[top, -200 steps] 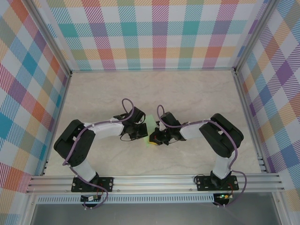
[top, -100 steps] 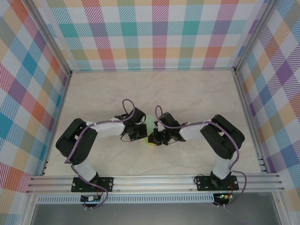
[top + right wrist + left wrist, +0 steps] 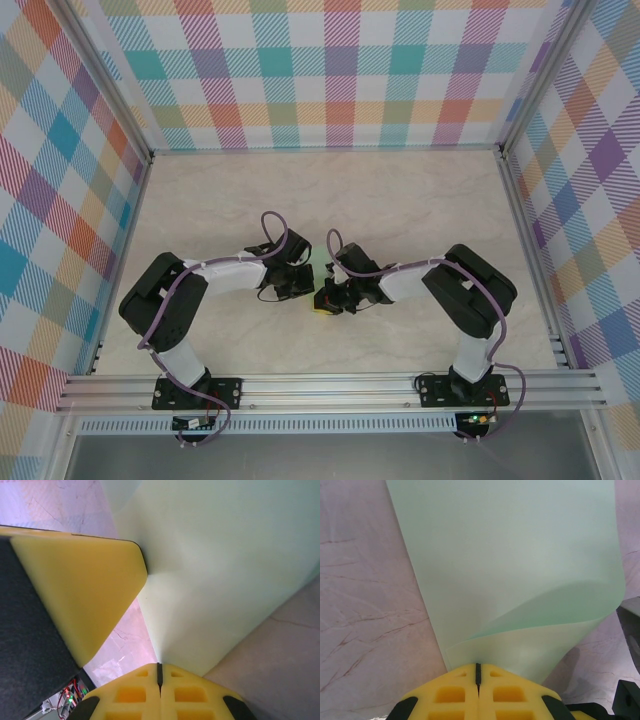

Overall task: Fold a paper plane with a square sheet of paper (pick it up from the middle)
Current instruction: Third fold the triangle at the center of the table.

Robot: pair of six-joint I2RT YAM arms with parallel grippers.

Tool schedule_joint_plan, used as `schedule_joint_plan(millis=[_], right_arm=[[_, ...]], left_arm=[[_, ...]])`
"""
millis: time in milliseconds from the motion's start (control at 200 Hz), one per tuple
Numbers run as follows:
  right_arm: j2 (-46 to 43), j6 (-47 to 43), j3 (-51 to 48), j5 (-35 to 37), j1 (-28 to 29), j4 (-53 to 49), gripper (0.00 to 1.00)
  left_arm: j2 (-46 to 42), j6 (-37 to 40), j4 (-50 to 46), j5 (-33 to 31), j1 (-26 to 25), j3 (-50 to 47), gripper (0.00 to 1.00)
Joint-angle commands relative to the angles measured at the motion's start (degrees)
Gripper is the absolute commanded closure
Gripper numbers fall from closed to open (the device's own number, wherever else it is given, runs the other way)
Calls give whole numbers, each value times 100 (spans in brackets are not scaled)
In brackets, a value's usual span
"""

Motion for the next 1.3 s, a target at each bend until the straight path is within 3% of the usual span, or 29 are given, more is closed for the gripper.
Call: schedule_joint_plan(millis=[0, 285, 595, 715, 920, 1295], right_arm=[[192, -76, 97, 43, 54, -246, 100], [-384, -202, 0, 12, 83, -244, 100], [178, -97, 74, -41, 168, -401, 100], [-97, -204, 152, 122, 150, -615, 100], [-728, -472, 264, 614, -230, -1035, 100], [-110, -800, 850, 542, -605, -1168, 100]], left_arm=[[131, 22, -374, -399, 25, -194, 96], [146, -3, -345, -398, 27, -184, 96], [134, 9, -361, -395, 29, -181, 96], [114, 7, -371, -395, 29, -172, 96], [81, 40, -386, -387, 29, -165, 96], [17, 66, -375, -345, 30, -140, 96]])
